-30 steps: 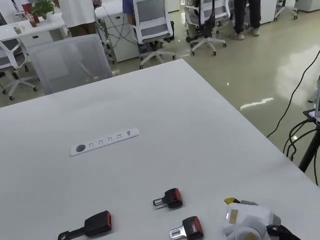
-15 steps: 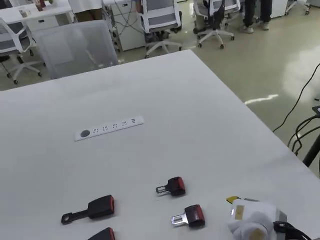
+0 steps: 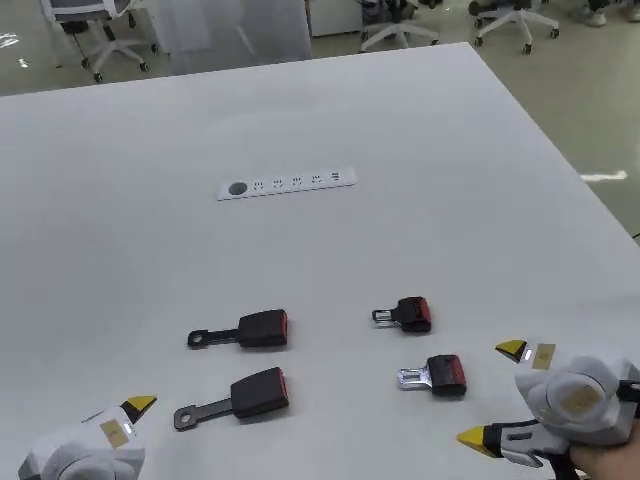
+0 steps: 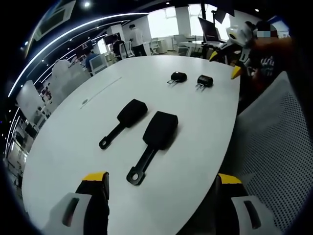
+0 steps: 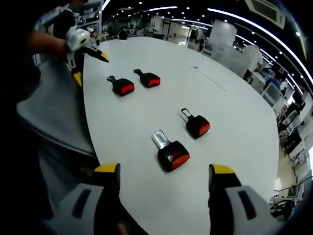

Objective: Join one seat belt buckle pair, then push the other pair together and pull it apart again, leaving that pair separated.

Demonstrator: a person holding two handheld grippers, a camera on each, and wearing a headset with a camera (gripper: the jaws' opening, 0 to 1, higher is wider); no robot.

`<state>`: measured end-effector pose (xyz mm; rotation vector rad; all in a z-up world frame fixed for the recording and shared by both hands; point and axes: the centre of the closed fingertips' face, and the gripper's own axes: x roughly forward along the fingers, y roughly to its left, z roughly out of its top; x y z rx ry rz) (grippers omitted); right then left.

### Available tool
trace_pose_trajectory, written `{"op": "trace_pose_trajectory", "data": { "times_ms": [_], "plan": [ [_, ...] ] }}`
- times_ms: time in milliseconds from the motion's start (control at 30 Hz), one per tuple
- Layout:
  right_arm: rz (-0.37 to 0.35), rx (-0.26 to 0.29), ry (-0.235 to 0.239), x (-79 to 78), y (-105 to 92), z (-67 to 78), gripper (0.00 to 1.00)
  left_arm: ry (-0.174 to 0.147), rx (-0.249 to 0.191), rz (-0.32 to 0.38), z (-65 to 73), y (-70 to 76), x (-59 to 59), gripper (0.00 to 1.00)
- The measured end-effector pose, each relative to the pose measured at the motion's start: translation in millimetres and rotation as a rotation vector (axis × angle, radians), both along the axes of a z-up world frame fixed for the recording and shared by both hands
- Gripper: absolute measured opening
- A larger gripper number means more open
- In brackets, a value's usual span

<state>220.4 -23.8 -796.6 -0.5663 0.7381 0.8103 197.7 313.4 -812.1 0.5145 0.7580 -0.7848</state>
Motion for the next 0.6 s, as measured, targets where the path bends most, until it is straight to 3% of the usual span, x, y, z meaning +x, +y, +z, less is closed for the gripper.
{"op": "trace_pose_trajectory", "data": {
  "times_ms": [367,600],
  "plan": [
    [0.007,-0.025,0.000,-0.1,17.2,2.8,0.75,0.000,-0.049,0.006,2.6,2.7,16.0,0.90],
    [0.042,-0.059,0.001,3.0,19.2,-4.0,0.73,0.000,-0.033,-0.024,4.0,-2.9,23.1,0.86]
  ]
}}
